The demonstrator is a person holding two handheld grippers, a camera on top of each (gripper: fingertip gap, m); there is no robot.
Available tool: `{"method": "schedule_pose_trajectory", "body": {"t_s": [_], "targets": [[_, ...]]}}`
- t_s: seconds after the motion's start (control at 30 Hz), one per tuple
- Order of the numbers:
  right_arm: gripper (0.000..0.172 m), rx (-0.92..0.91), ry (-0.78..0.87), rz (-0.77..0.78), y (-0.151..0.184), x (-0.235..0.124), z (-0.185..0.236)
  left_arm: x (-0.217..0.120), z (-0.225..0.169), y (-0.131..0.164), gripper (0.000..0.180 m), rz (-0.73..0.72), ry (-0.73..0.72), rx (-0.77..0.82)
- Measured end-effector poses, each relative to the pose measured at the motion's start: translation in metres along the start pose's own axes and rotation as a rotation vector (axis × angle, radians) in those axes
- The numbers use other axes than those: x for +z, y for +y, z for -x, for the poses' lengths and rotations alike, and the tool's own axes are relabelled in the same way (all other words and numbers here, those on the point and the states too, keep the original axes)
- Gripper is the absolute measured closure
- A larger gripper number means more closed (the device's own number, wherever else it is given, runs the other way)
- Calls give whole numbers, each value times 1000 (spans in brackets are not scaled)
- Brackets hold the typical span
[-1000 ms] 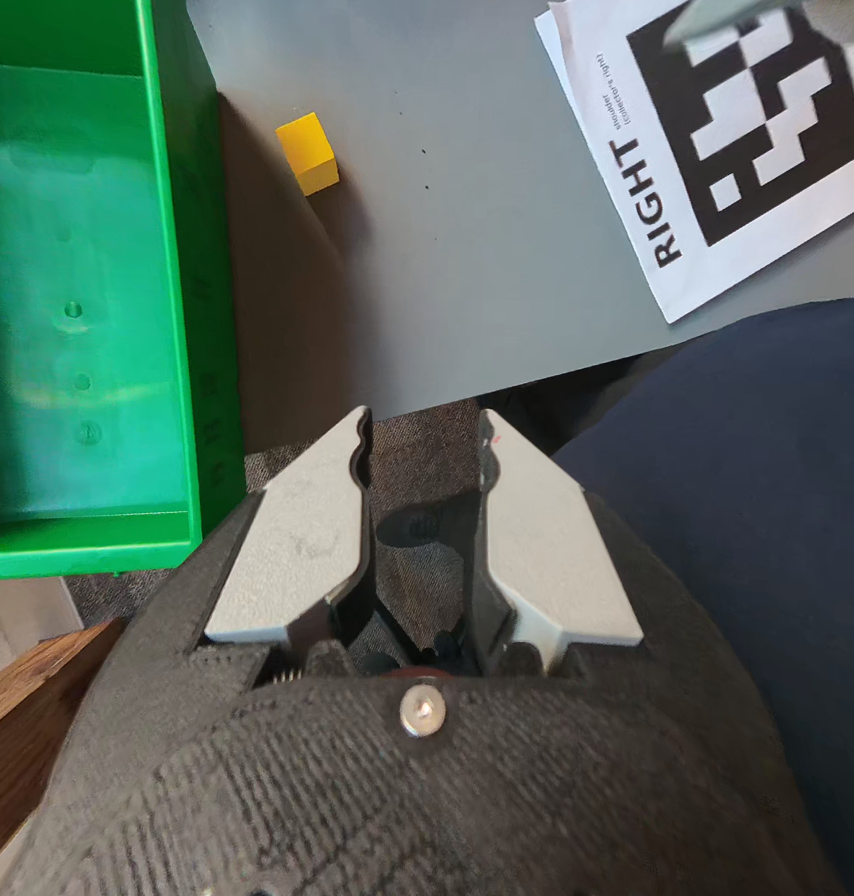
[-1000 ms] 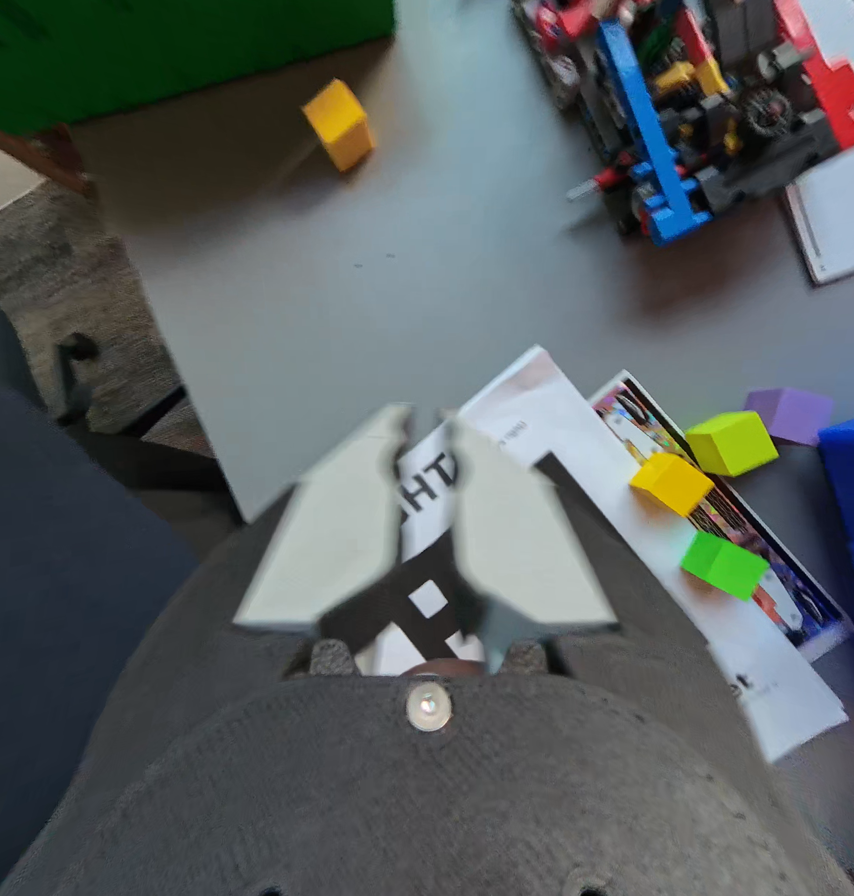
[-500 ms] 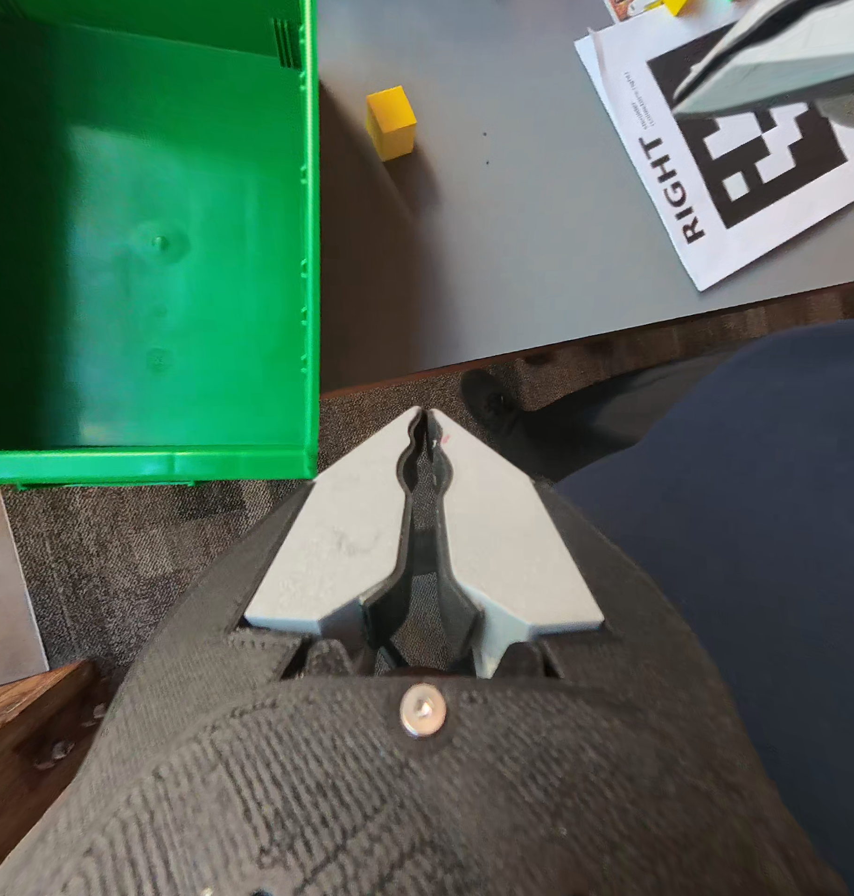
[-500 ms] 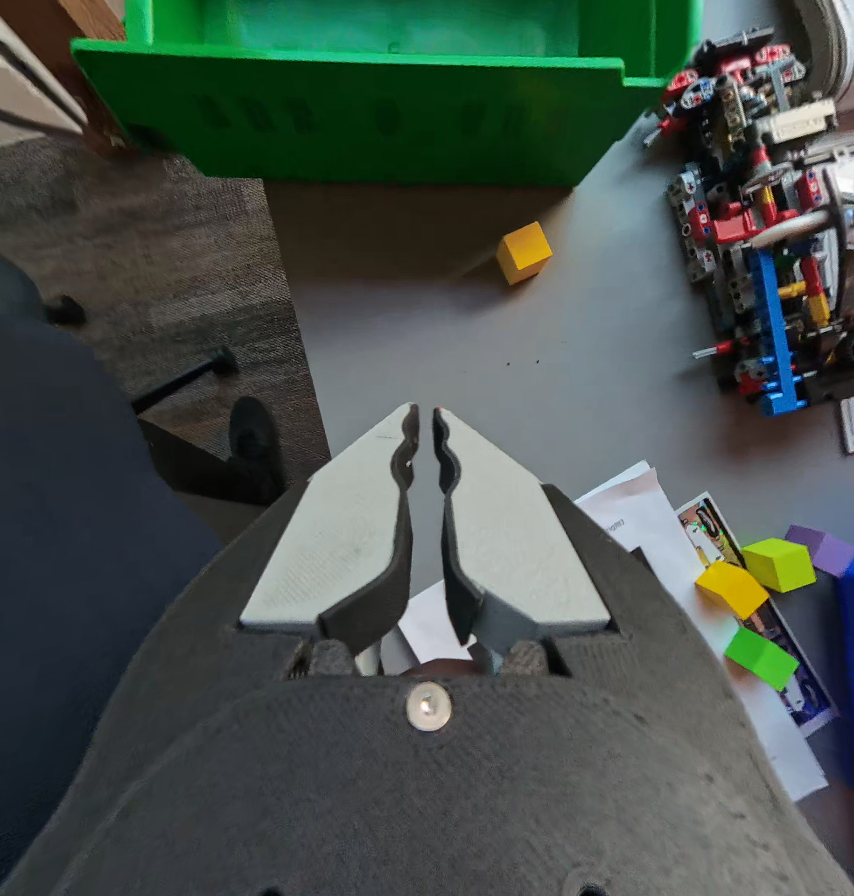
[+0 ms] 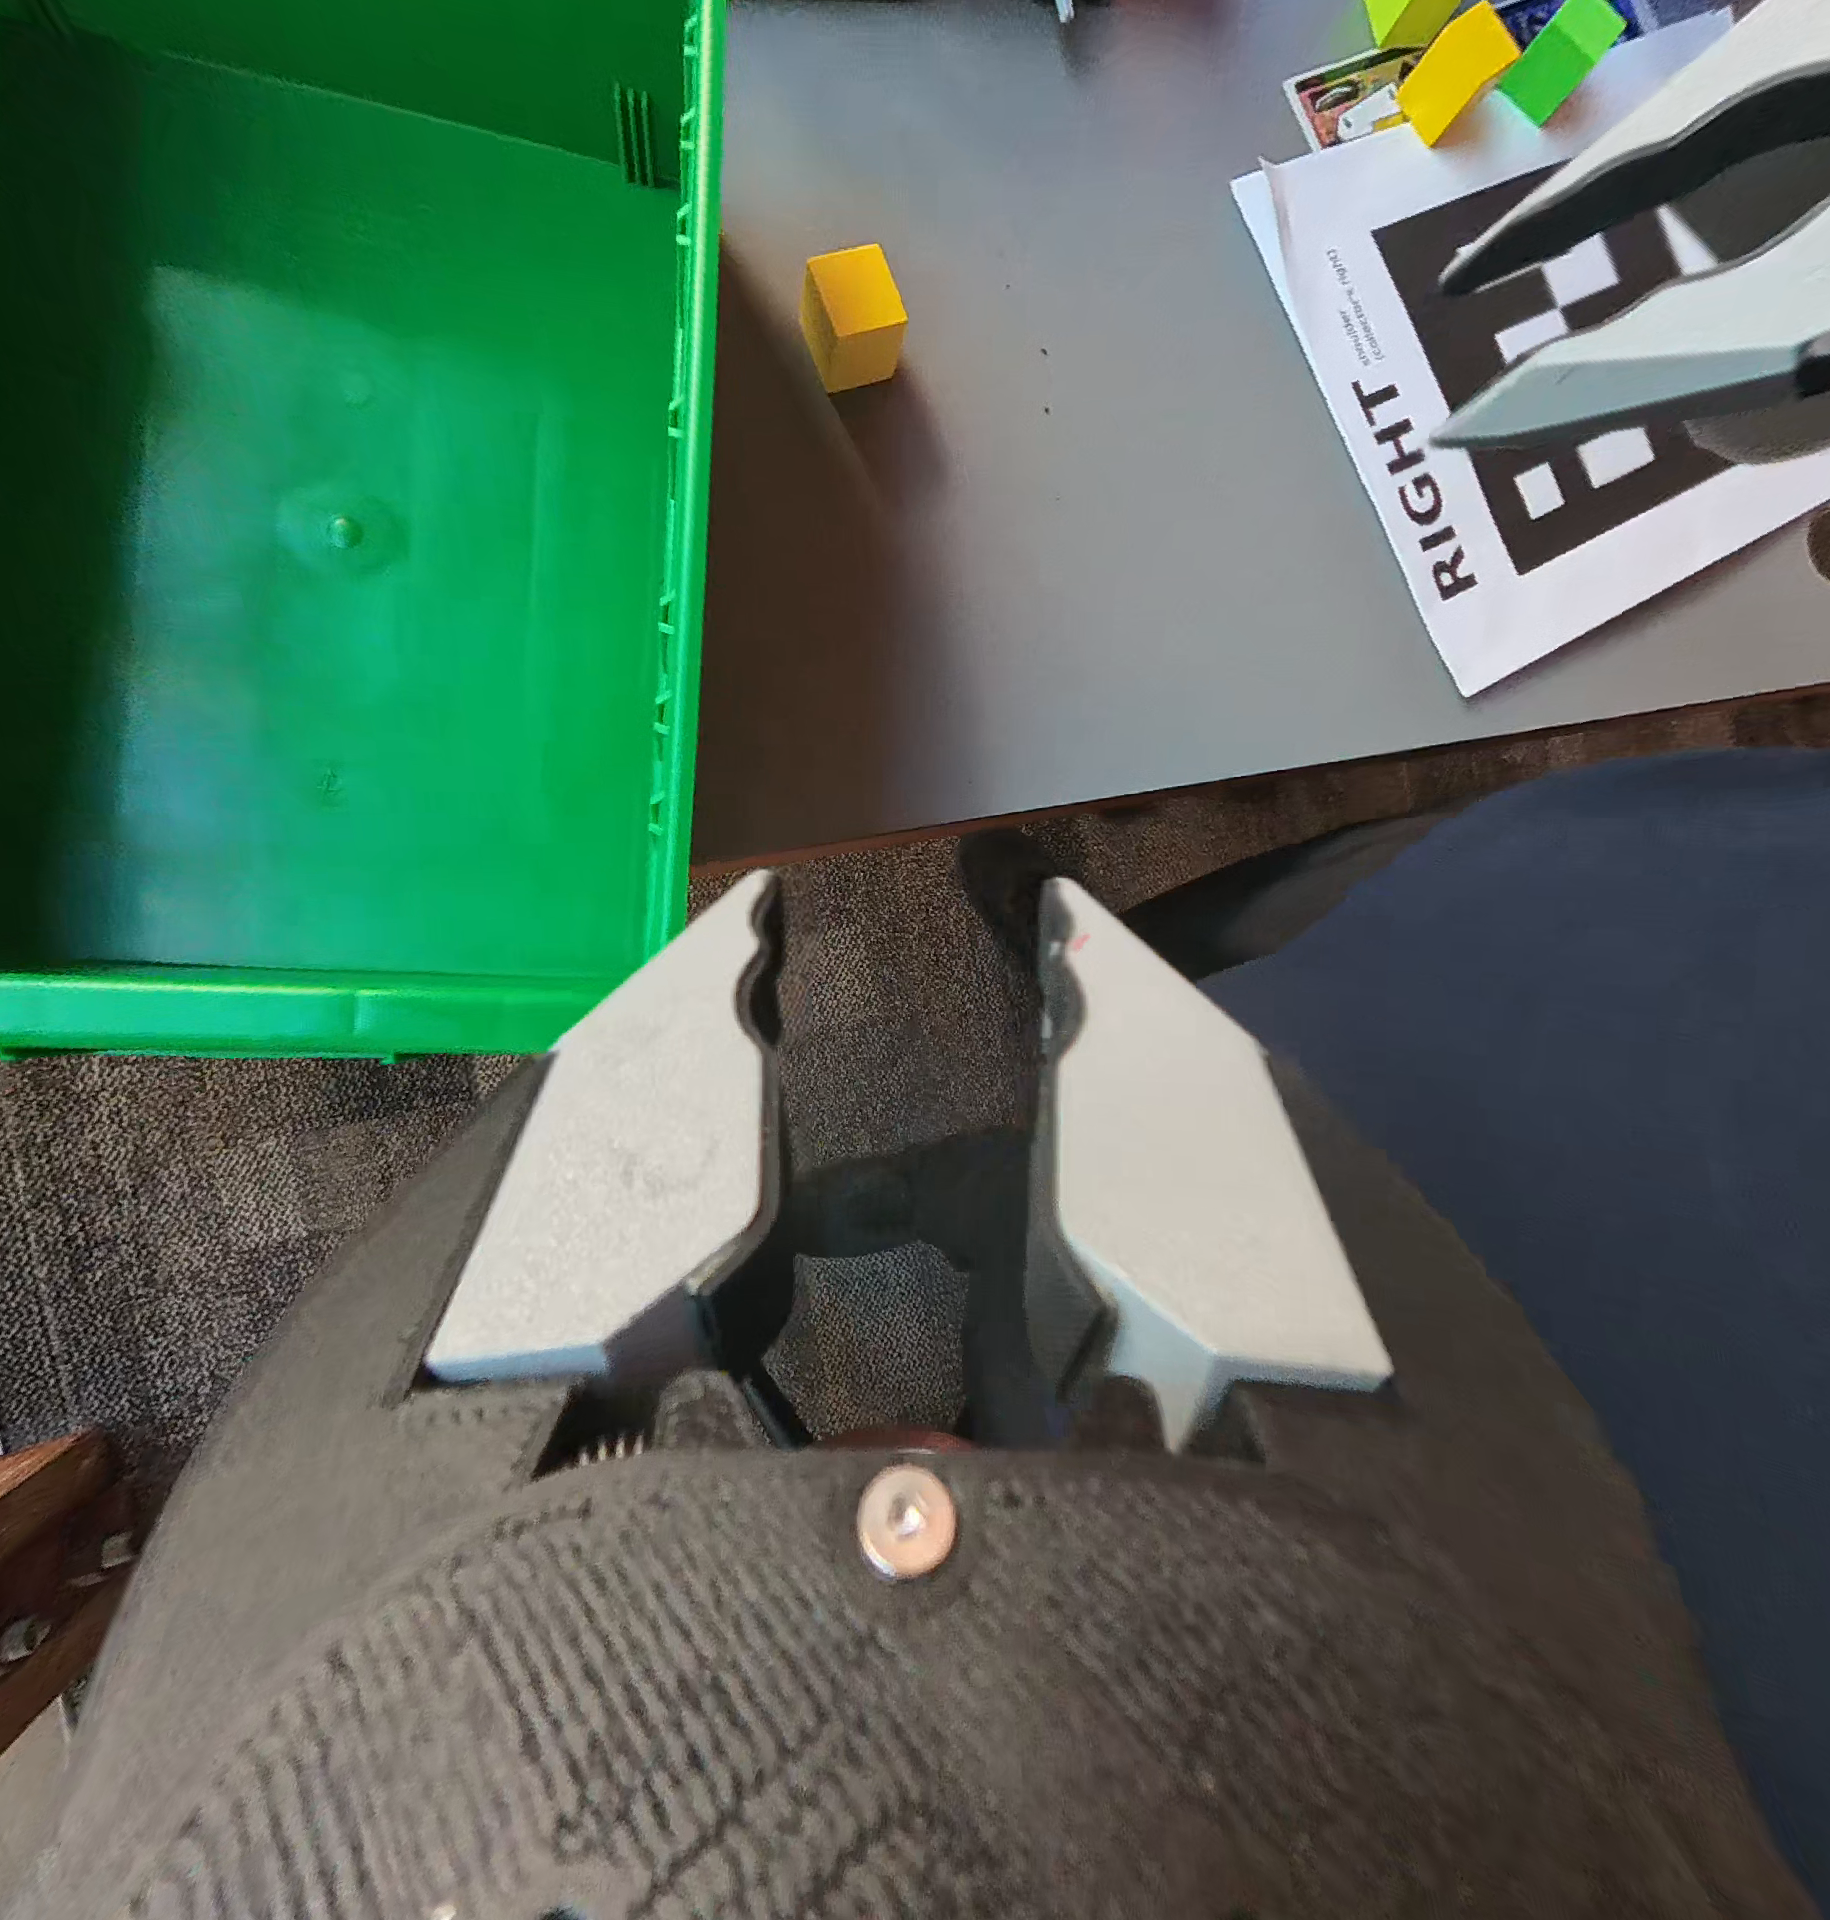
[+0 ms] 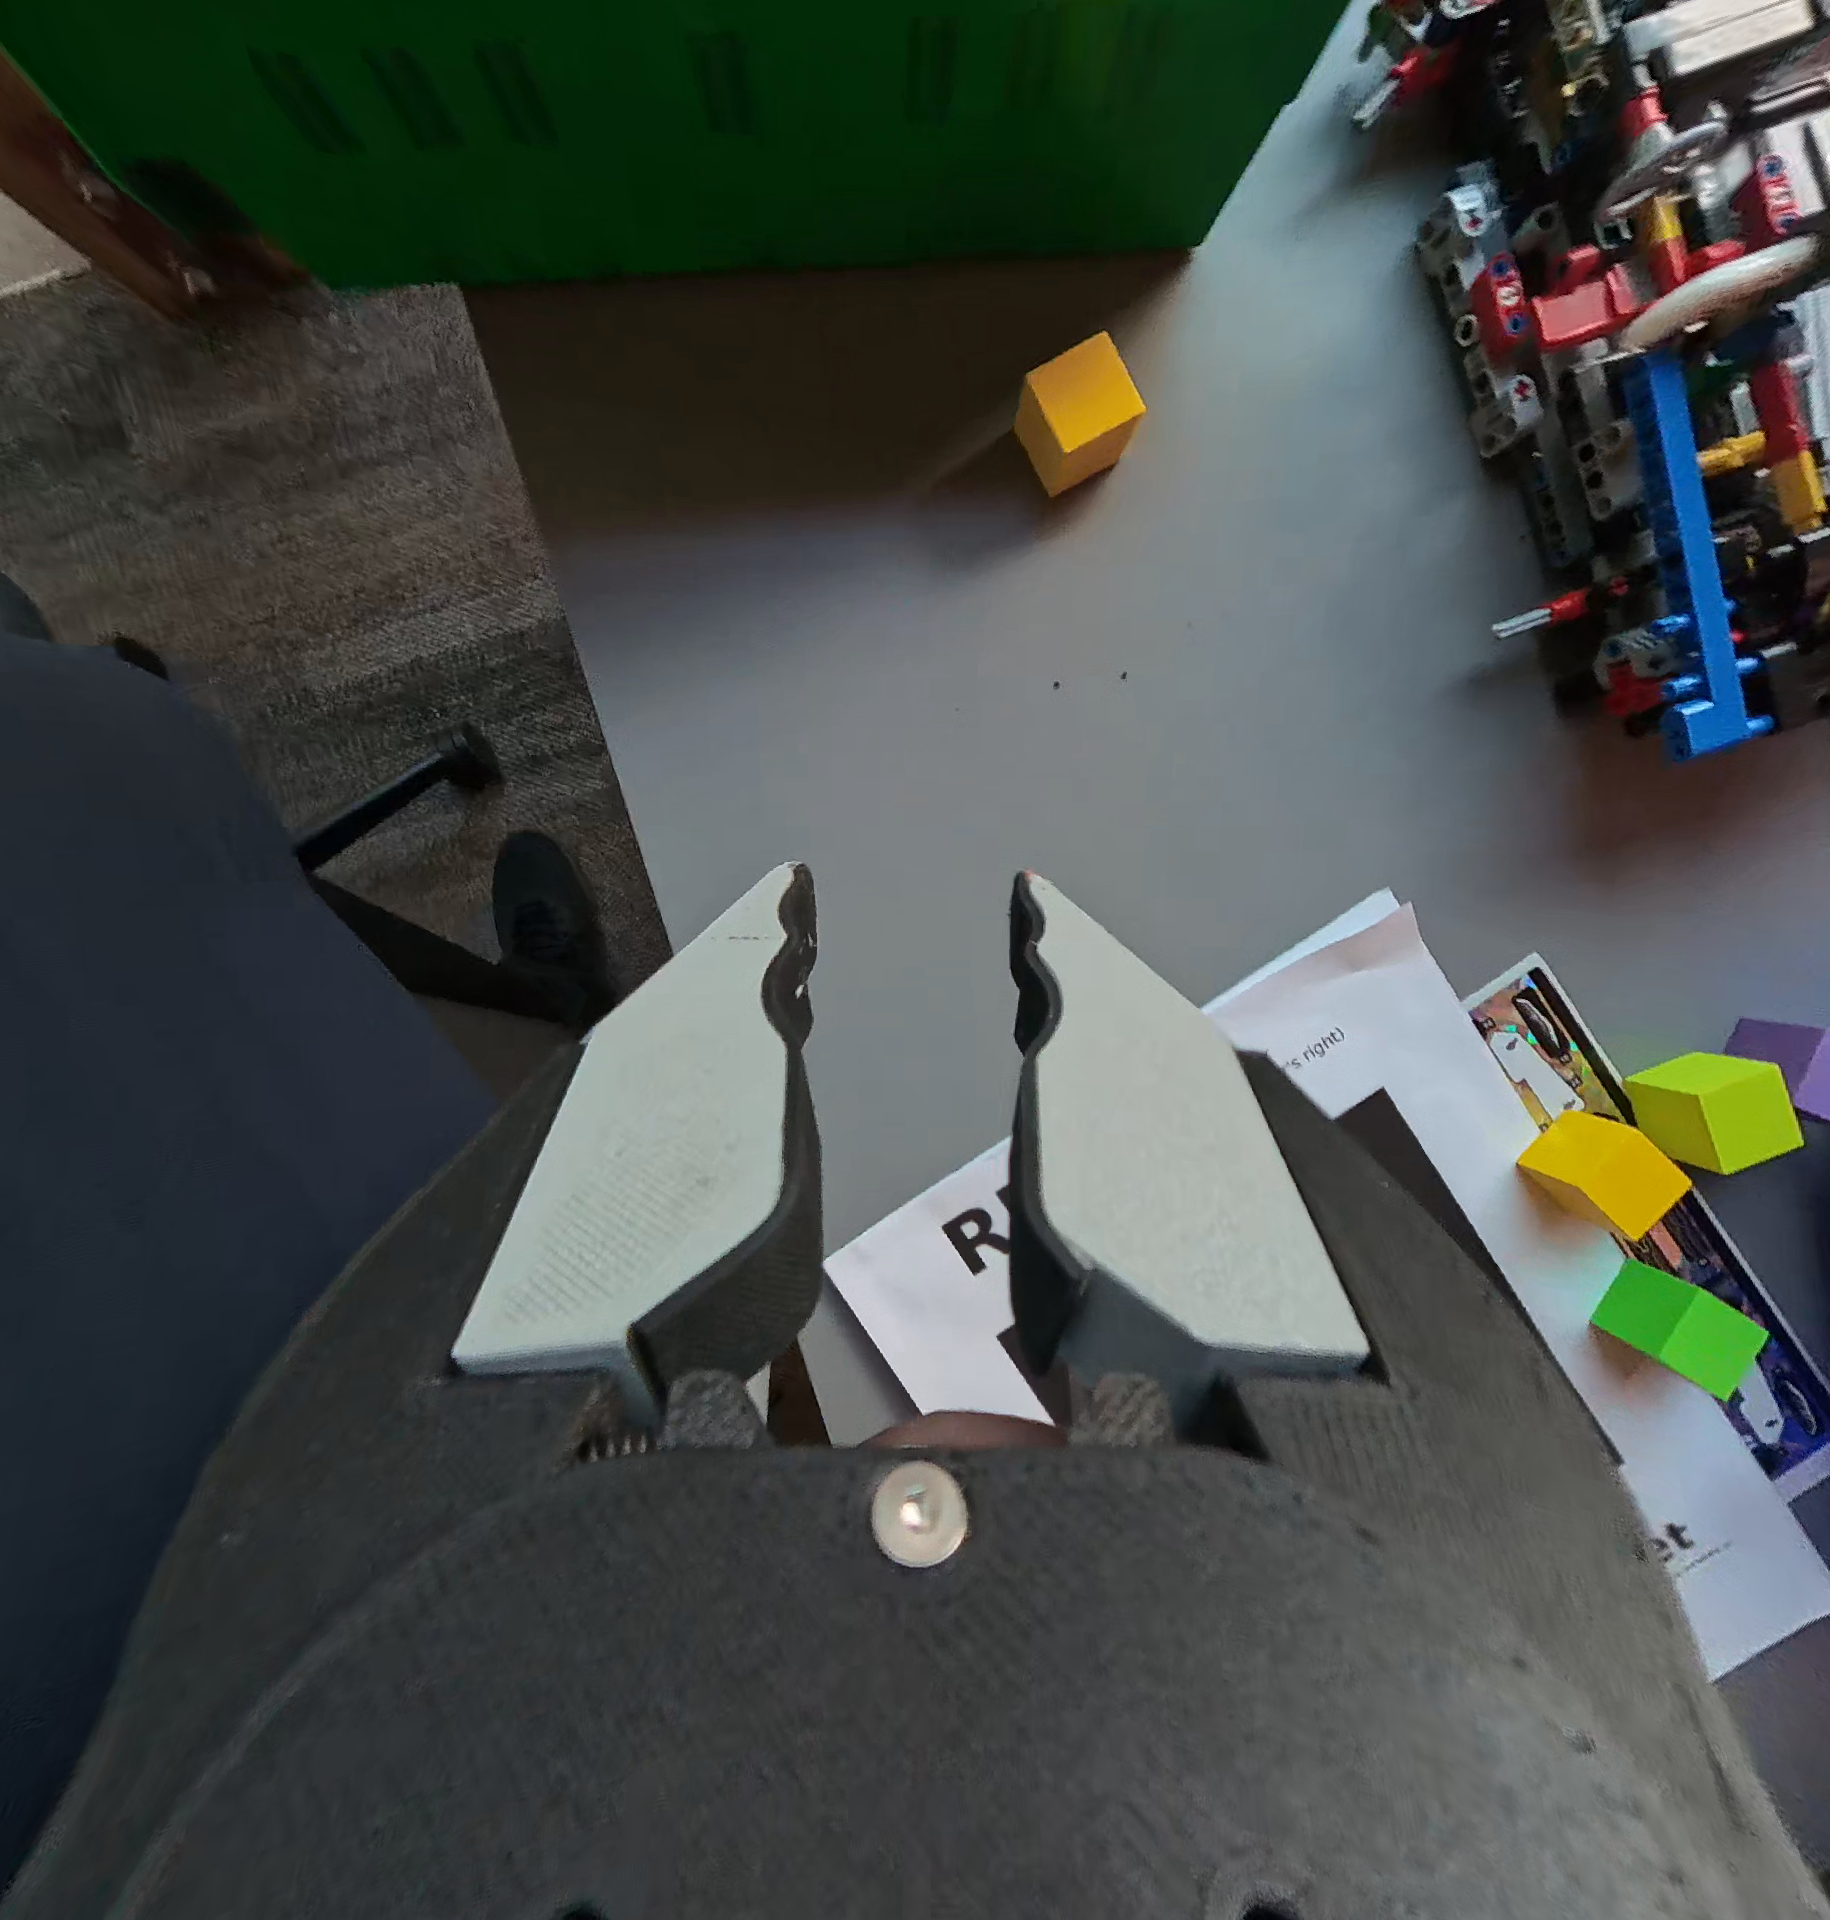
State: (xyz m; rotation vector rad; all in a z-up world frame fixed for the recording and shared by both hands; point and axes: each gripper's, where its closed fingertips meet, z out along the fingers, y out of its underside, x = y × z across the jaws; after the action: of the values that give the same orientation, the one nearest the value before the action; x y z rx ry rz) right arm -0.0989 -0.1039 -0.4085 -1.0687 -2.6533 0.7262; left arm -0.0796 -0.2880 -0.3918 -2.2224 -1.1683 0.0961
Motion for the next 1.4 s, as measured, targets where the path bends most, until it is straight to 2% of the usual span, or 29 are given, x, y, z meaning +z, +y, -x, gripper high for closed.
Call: {"method": "schedule_pose_trajectory", "body": {"t_s": [0.2,0.4,0.57,0.7,0.73,0.77,0.8,0.83,0.87,0.9,1.03,1.07,1.1,1.13,1.17,1.2,1.23,1.27,1.33,1.37,1.4], "targets": [[121,48,148,-170,-8,-24,-30,8,-5,1,113,18,-16,23],[117,106,154,-284,-35,-47,-39,-1,-3,-43,66,-67,-74,83],[117,121,124,-285,-42,-42,-39,3,-5,-61,58,-51,-61,111],[117,135,98,-302,-41,-40,-34,-2,-1,-72,58,-67,-81,131],[117,138,85,-293,-39,-38,-32,-2,-1,-71,59,-53,-68,130],[119,135,73,-283,-37,-35,-29,-1,-5,-67,69,-33,-28,133],[121,126,66,-273,-36,-33,-28,0,-9,-60,108,-8,26,135],[125,113,63,-262,-36,-31,-26,1,-15,-52,156,12,86,134],[136,100,55,-248,-35,-29,-24,2,-16,-45,180,14,114,121],[171,85,32,-225,-34,-26,-20,2,-14,-40,180,2,107,104],[172,59,8,-161,-35,-19,-8,-1,-12,-15,180,-19,91,91],[166,48,16,-162,-39,-19,-6,-3,-12,-10,180,-25,93,78],[144,43,26,-159,-42,-19,-4,-4,-12,-6,169,-31,96,61],[127,42,41,-141,-44,-18,-2,-5,-10,-2,141,-32,95,38],[130,35,53,-114,-43,-17,0,-5,-7,3,119,-27,94,13],[166,15,46,-89,-41,-15,6,-4,-5,8,112,-16,104,-8],[172,-4,45,-75,-39,-14,13,-4,-6,13,133,-2,136,-14],[172,-9,49,-64,-36,-12,19,-6,-11,16,180,0,191,3],[167,10,-1,-51,-31,-7,42,-8,-7,16,180,-16,190,45],[144,21,-8,-43,-29,-4,50,-10,-4,15,180,-25,182,76],[150,27,6,-23,-27,-2,53,-11,-1,14,180,-36,181,96]]}}
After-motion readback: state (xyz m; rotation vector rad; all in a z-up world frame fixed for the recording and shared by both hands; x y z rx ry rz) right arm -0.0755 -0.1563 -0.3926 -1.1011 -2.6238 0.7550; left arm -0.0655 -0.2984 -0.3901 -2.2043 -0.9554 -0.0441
